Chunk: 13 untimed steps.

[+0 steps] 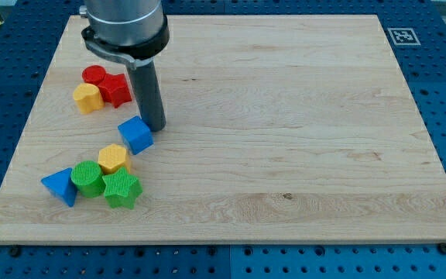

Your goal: Move the group of blocks down a bit

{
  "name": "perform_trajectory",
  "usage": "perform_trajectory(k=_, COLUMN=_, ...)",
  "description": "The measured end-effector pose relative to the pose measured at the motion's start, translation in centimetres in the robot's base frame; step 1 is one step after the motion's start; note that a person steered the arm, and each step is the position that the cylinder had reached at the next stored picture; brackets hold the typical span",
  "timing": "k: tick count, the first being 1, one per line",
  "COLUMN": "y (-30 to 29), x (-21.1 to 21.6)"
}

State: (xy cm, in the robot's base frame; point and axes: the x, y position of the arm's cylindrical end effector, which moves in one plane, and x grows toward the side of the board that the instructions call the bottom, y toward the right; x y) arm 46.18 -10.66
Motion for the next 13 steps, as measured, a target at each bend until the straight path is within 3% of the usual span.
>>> perform_trajectory(k=2, y=-1.0, x=2.2)
perform_trajectory(k=3, y=-1.6, x=-0.3)
perform_trajectory(k=5, y=-6.9, x=0.2)
perform_trajectory(k=7, y=-4.9, x=0.8)
perform_trajectory(k=9, y=-4.5, x=4.8)
perform_trajectory(k=11, y=-4.6, x=2.8)
perform_trajectory(k=13, y=-0.7, x=2.7)
